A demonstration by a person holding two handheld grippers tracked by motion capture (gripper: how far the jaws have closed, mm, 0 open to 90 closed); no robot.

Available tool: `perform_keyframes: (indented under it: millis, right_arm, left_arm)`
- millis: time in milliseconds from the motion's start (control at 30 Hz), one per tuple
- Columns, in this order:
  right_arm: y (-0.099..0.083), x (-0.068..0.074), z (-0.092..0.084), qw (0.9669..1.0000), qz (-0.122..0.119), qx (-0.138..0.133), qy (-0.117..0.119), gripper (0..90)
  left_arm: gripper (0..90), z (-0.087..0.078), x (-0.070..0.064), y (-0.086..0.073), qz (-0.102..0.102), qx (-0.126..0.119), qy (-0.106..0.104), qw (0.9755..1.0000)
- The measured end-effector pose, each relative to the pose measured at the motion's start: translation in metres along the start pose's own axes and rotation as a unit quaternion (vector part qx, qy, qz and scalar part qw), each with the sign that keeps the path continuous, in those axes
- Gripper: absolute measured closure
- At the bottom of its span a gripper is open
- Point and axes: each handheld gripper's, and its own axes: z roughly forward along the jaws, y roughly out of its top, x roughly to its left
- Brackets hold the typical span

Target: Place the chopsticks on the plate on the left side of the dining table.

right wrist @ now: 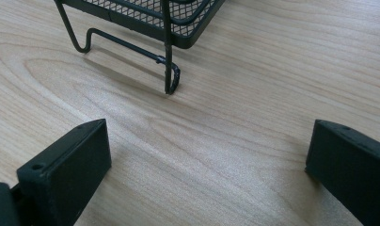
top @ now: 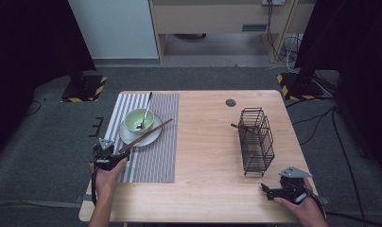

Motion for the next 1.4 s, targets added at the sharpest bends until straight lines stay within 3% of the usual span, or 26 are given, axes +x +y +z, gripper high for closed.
perform_keyframes:
  millis: [933, 1400]
  right_arm:
    - [0.000, 0.000, 0.000, 1.0000, 0.000, 0.000, 0.000, 0.5]
    - [0.000, 0.000, 0.000, 1.0000, 0.000, 0.000, 0.000, 0.6]
  left_arm:
    - [26.2, 0.005, 0.015, 0.005, -0.007, -0.001, 0.011, 0.9999]
    - [27.5, 0.004, 0.016, 0.007, -0.008, 0.001, 0.013, 0.9999]
